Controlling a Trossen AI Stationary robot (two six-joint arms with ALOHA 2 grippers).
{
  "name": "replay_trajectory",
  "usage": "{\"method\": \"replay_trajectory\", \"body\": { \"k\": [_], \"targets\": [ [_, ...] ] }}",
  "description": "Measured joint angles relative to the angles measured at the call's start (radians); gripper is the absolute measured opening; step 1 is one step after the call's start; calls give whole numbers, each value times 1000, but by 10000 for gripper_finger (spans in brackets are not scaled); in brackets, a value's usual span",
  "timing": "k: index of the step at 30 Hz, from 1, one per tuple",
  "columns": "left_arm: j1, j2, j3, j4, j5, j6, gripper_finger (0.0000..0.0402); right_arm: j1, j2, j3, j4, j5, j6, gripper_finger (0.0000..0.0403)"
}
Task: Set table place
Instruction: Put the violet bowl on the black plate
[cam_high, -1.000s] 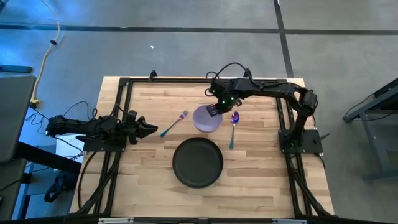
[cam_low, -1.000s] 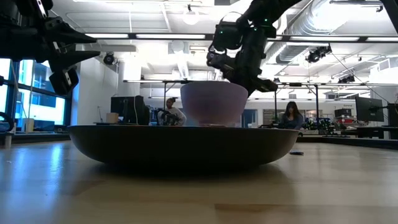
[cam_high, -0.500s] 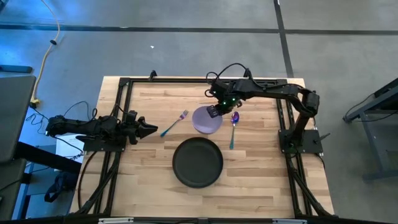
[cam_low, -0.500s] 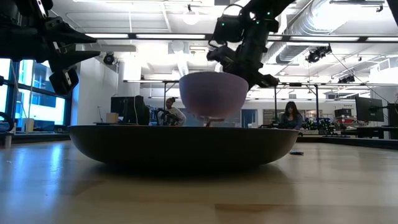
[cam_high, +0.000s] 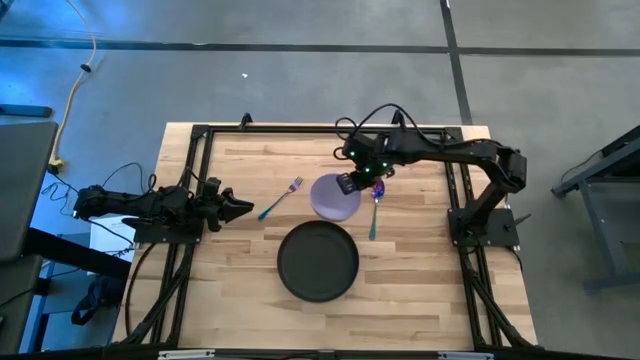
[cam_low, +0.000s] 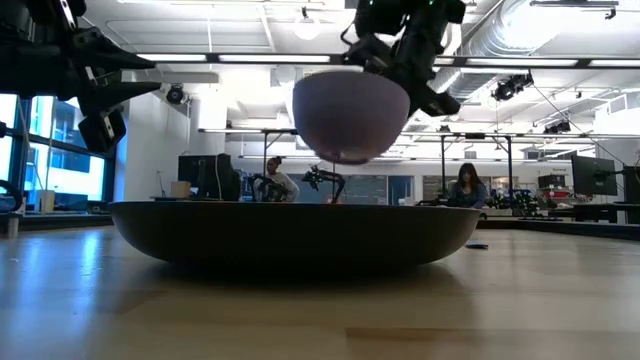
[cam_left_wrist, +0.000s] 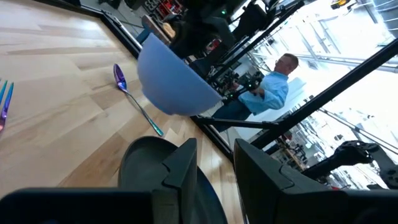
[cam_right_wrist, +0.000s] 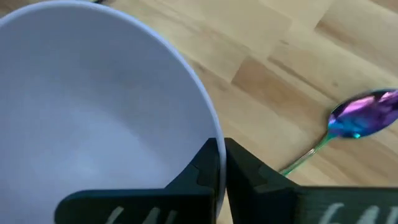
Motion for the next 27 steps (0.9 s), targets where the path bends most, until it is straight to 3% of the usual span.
{"method": "replay_trajectory", "body": {
  "k": [27],
  "targets": [
    [0,0,0,0,-15,35,95,218,-18,0,63,39,253,0]
  ]
}}
